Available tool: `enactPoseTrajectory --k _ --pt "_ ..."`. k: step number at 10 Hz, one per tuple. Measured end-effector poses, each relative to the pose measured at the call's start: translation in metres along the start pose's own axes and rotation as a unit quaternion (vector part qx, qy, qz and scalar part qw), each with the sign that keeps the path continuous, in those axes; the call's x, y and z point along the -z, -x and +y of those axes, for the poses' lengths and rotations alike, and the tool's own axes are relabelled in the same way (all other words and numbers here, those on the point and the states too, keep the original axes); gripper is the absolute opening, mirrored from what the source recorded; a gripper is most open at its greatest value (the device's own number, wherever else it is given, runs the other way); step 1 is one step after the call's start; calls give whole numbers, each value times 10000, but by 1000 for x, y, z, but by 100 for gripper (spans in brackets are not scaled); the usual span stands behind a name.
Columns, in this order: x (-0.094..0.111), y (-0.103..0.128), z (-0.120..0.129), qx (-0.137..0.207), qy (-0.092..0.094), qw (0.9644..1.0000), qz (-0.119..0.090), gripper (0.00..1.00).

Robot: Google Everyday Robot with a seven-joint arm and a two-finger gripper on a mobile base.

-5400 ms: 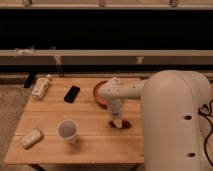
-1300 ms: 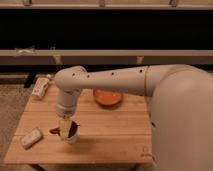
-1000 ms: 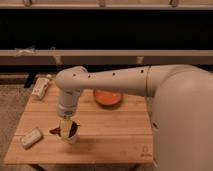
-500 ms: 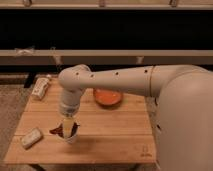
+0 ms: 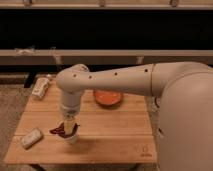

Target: Place the pepper in the ceramic cup

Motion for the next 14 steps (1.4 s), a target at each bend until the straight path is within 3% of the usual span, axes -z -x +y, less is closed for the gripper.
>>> enactPoseTrajectory --k 2,3,5,14 --pt "-3 -5 4 -20 26 9999 124 24" --pt "-5 -7 5 -31 48 9998 195 10" --pt "-7 -11 5 -57 54 9996 271 0" --pt "-21 -15 0 -92 112 9990 432 0"
